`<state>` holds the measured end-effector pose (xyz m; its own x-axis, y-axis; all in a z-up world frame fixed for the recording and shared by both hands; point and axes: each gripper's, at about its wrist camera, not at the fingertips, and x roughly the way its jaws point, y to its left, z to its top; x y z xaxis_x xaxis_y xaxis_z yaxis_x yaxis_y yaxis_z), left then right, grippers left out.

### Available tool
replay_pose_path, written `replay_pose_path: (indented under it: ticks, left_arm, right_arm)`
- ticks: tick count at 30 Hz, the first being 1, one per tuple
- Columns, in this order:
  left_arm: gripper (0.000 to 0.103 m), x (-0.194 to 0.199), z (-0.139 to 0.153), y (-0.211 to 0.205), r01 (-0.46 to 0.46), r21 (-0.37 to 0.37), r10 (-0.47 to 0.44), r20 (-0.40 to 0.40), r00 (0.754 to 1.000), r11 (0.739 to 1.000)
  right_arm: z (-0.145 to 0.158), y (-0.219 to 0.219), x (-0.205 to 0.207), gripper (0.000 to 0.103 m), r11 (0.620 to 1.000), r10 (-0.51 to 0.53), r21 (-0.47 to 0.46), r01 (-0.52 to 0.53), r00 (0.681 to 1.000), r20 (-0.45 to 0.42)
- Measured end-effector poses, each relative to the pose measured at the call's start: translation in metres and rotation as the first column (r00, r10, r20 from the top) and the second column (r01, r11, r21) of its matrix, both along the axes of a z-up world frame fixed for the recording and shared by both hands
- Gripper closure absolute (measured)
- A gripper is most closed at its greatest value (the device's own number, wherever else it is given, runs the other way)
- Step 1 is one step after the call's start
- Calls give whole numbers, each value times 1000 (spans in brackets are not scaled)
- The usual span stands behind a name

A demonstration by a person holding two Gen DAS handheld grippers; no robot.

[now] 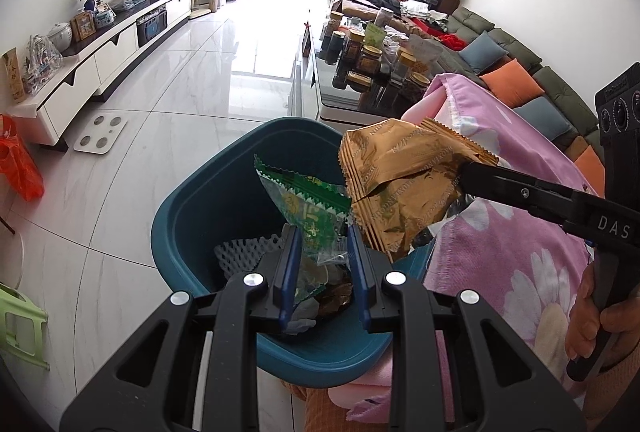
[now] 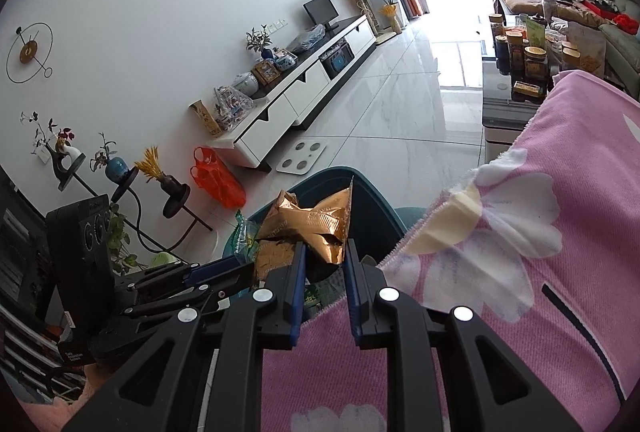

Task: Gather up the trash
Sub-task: 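Lower both grippers over the teal bin and open them to drop the wrappers, then move both grippers back over the table toward the orange peels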

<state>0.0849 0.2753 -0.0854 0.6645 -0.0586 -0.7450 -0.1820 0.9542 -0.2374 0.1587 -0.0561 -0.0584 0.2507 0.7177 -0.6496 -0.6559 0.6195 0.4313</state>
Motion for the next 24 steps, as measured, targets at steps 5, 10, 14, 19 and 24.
replay_pose_path:
  ticks: [5,10,14,19,24]
  left_arm:
    - [79,3,-8,4,-7,0,7,-17,1000,1000]
    - [78,8,-16,8,-19,-6,18,-35,999,1000]
    - [67,13,-22,12,-34,-15,33,-50,998,999]
    - [58,16,-26,15,-58,-19,57,-54,997,998]
    - [49,8,-13,9,-55,-8,55,-2,998,998]
  right_arm:
    - [-7,8,5,84,1000,-3,-31,3,1000,-14]
    - [-11,20,11,79,998,1,-66,-2,1000,-26]
    - [-14,29,11,72,996,8,-88,-11,1000,-30]
    - [-14,28,10,70,997,10,-81,-13,999,-35]
    - [-4,7,6,65,999,-9,-37,8,1000,-24]
